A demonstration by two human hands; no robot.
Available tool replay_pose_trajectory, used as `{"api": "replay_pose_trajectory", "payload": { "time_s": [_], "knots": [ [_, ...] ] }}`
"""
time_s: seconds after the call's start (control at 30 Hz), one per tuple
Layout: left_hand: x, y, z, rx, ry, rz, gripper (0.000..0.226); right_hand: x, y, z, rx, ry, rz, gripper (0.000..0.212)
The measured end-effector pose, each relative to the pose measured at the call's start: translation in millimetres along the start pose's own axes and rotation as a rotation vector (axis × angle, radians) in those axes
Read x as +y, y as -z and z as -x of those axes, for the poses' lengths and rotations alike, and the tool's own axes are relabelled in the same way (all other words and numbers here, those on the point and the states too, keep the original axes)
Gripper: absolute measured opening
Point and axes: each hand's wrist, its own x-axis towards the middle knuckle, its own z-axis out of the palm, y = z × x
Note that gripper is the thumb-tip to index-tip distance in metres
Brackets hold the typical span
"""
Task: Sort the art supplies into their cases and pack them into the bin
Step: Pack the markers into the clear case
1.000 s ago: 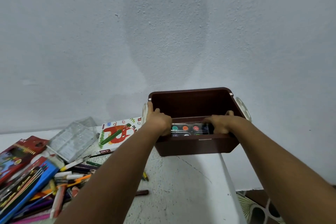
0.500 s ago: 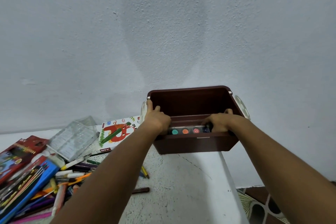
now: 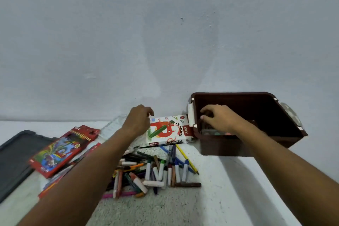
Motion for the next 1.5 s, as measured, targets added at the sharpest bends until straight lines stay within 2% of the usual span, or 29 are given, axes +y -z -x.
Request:
{"api": "replay_pose_trajectory", "payload": {
  "time_s": [0.17, 0.3, 0.4, 0.6, 0.7, 0.77, 0.83, 0.97, 1.03, 1.1, 1.27, 1.33, 1.4, 1.5],
  "knots": [
    [-79.5, 8.0, 27.9, -0.294, 0.027, -0.105, 0.027, -48.2, -27.3, 2.4, 0.156, -0.101, -0.047, 0.036],
    [-102.3, -3.9, 40.5, -0.357, -0.034, -0.109, 0.034, -70.8, -41.3, 11.9, 0.231, -0.126, 0.091, 0.036],
    [-104.1, -16.2, 46.4, -0.335, -0.071, -0.090, 0.037, -84.8, -47.7, 18.8, 0.284, -0.132, 0.151, 0.039],
    [-104.0, -26.3, 51.3, -0.215, -0.126, 0.007, 0.020, -98.3, -56.2, 26.0, 0.258, -0.149, 0.196, 0.043],
    [-105.1, -24.5, 56.7, -0.123, -0.201, 0.041, 0.019, -102.7, -63.0, 35.1, 0.381, -0.037, 0.320, 0.037],
    [-105.7, -23.2, 63.0, -0.038, -0.254, 0.101, 0.018, -109.8, -73.6, 46.1, 0.497, 0.136, 0.214, 0.028],
    [-106.8, -22.2, 71.8, 0.047, -0.321, 0.163, 0.016, -122.0, -86.8, 59.2, 0.443, 0.178, -0.064, 0.023],
    [-105.6, -22.4, 90.1, 0.121, -0.447, 0.199, 0.015, -139.5, -112.6, 71.6, 0.084, -0.125, -0.680, 0.029],
    [-103.1, -22.2, 98.1, 0.155, -0.511, 0.185, 0.015, -147.5, -123.3, 72.4, 0.002, -0.252, -0.970, 0.034],
    [-98.8, -22.3, 106.9, 0.164, -0.578, 0.182, 0.016, -152.7, -134.5, 72.4, 0.017, -0.301, -1.123, 0.034],
    [-106.1, -12.3, 133.7, 0.147, -0.656, 0.194, 0.034, -159.5, -149.2, 83.9, 0.127, -0.283, -1.151, 0.019],
    [-120.3, -9.5, 147.0, 0.218, -0.565, 0.188, 0.043, -154.4, -149.1, 96.4, 0.102, -0.239, -1.070, 0.021],
    [-137.7, -9.1, 165.2, 0.279, -0.436, 0.224, 0.061, -147.2, -150.8, 113.4, 0.072, -0.183, -0.949, 0.020],
    [-159.5, -15.4, 192.3, 0.258, -0.392, 0.248, 0.090, -139.1, -159.5, 139.9, 0.057, -0.121, -0.882, 0.023]
  ]
}}
